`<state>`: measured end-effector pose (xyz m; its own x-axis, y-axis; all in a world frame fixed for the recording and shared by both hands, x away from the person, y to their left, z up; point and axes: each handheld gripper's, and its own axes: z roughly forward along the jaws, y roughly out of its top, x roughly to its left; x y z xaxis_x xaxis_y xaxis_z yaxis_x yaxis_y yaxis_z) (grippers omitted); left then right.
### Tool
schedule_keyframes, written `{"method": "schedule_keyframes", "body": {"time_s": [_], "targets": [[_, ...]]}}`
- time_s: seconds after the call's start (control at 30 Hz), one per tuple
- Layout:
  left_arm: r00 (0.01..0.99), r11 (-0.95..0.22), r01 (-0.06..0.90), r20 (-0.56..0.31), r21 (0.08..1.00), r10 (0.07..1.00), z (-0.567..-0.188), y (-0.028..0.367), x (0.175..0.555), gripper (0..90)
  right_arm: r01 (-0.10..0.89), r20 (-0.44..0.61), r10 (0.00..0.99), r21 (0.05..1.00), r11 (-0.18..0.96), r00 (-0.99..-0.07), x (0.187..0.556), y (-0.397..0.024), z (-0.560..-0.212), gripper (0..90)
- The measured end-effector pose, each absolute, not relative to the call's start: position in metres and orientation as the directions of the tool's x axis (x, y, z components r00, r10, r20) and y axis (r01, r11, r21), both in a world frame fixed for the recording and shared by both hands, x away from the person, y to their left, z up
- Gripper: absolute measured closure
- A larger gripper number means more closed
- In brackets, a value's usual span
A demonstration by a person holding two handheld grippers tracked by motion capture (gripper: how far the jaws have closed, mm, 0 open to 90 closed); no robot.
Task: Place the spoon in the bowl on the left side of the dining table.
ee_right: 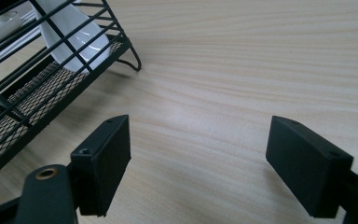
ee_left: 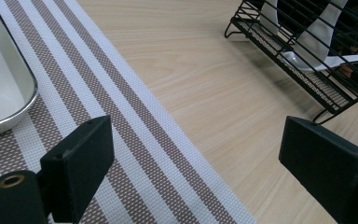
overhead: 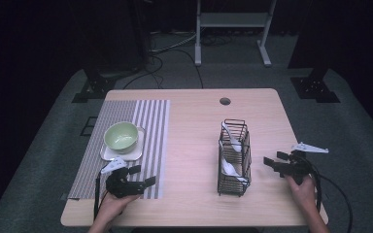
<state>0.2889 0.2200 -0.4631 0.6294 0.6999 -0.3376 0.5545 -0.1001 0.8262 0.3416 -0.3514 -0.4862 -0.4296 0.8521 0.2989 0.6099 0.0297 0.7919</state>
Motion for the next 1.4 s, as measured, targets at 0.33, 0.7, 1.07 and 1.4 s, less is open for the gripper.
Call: {"method": "schedule_keyframes", "body": {"time_s": [0.33,0.7,1.07,1.4], "targets": [[0.627,-0.091,0.548,-0.336,0.831,0.702,-0.459,0.214,0.287,9.2,0.608,0.307,0.845,0.793,0.026,-0.437,0.342,-0.353,-0.486,20.7],[0.637,-0.079,0.541,-0.346,0.838,0.688,-0.455,0.203,0.292,9.2,0.603,0.299,0.851,0.797,0.026,-0.432,0.341,-0.352,-0.486,20.7],[0.671,-0.086,0.532,-0.358,0.843,0.649,-0.45,0.187,0.293,9.2,0.604,0.3,0.85,0.797,0.027,-0.433,0.341,-0.352,-0.486,20.7],[0.702,-0.096,0.514,-0.354,0.852,0.618,-0.443,0.172,0.296,9.2,0.603,0.303,0.848,0.797,0.024,-0.435,0.341,-0.352,-0.486,20.7]]}}
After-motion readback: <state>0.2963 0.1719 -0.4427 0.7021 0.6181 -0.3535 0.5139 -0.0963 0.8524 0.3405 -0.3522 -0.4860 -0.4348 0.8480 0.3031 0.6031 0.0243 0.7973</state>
